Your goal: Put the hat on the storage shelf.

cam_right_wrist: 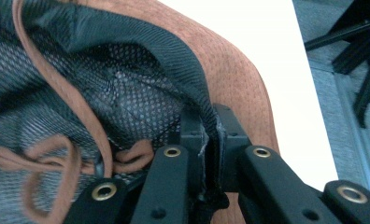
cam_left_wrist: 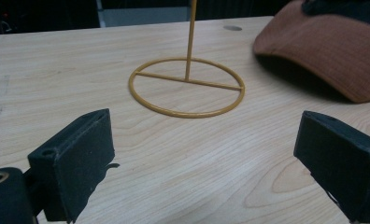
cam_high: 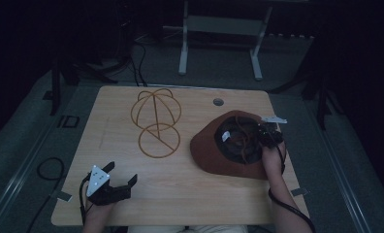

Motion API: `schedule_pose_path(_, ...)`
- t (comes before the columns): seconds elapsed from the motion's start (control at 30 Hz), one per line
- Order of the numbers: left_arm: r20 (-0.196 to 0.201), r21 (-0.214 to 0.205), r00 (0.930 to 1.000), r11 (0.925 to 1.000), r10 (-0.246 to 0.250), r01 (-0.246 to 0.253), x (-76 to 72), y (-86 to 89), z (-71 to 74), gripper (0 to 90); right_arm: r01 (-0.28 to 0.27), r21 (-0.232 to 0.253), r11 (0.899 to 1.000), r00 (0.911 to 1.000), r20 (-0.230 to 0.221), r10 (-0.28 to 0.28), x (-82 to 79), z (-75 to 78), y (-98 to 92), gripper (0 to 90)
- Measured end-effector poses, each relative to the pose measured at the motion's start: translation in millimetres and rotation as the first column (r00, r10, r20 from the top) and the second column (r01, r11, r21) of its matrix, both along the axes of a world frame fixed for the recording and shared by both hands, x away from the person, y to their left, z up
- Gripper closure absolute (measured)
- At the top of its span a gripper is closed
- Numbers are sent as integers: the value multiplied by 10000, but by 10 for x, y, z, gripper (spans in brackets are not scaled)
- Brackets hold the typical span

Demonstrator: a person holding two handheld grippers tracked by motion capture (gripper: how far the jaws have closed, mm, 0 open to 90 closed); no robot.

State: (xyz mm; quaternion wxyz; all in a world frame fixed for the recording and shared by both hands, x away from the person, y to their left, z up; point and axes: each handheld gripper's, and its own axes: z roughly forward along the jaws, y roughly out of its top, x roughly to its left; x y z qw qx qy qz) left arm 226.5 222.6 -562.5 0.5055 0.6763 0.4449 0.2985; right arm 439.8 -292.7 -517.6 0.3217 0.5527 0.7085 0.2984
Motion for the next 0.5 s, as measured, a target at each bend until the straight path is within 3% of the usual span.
schedule_pose_path(0.17, -24, -15, 10000, 10000, 53, -53, 10, -9, 4, 54, -177, 721, 9972, 9982, 582, 135, -107, 218, -67, 848)
schedule_pose_path(0.3, -69, -29, 10000, 10000, 25, -25, 15, -8, 15, 54, -405, 1027, 9939, 9940, 1055, 296, -210, 414, -72, 848)
schedule_pose_path(0.5, -82, -212, 10000, 9998, 16, -17, 25, -24, 78, 54, -783, 1834, 9799, 9840, 1718, 465, -354, 703, -104, 848)
